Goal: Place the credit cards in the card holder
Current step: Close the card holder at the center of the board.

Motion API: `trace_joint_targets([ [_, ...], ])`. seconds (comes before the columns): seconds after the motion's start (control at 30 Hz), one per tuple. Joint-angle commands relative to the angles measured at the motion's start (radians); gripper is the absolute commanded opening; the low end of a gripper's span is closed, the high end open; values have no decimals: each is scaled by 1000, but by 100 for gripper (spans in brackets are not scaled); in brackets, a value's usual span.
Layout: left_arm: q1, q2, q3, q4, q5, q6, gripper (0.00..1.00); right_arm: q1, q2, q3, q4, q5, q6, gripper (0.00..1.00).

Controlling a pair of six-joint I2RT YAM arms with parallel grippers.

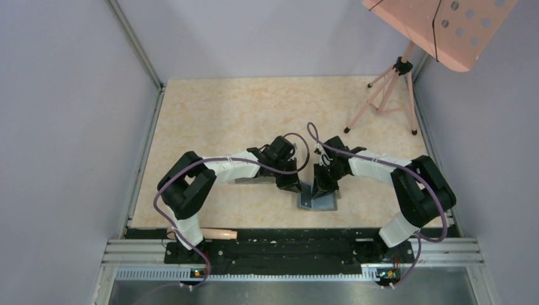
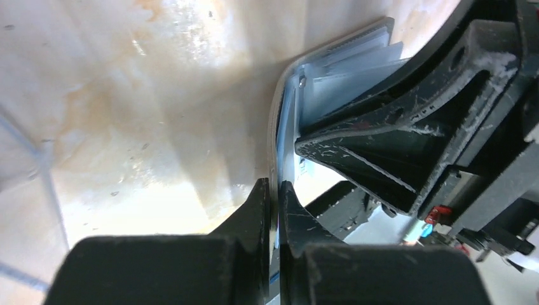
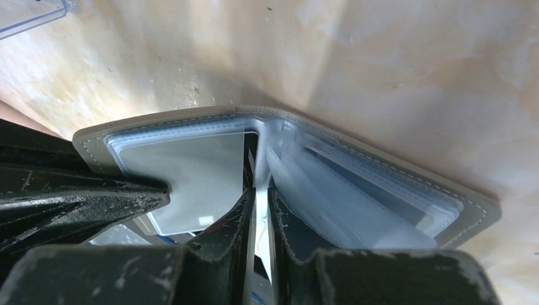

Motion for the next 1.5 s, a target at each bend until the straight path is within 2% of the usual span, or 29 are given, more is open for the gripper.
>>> trace_joint_targets([
  [0.0, 1, -53, 85, -275, -172, 119, 0, 16, -39, 45, -74, 166, -53, 14],
  [0.13, -2, -54, 189, -500, -289, 178, 0, 15, -44, 60, -111, 229, -75, 16],
  [0.23, -4, -47, 260, -616, -356, 204, 0, 15, -43, 66, -109, 213, -82, 16],
  [0.5, -35, 91, 435, -775, -373, 246, 0, 14, -89, 67, -37, 69, -53, 17],
  [0.57, -44, 123, 460, -768, -331, 246, 4, 11, -101, 68, -36, 72, -44, 17],
  [0.73, -51, 119, 444, -637, -187, 224, 34, -32, -137, 40, -28, 51, -37, 18],
  [0.83, -51, 103, 402, -534, -99, 191, 43, -90, -167, 9, -10, -9, -38, 18],
  [1.0, -51, 92, 353, -420, -20, 143, 45, -125, -185, 6, -46, 1, -64, 18],
  [1.2, -50, 54, 346, -410, -19, 127, 46, -126, -180, -20, -47, 22, -51, 18],
  [1.47, -51, 22, 269, -234, 127, 41, 51, -128, -175, -40, -47, 78, -15, 16],
])
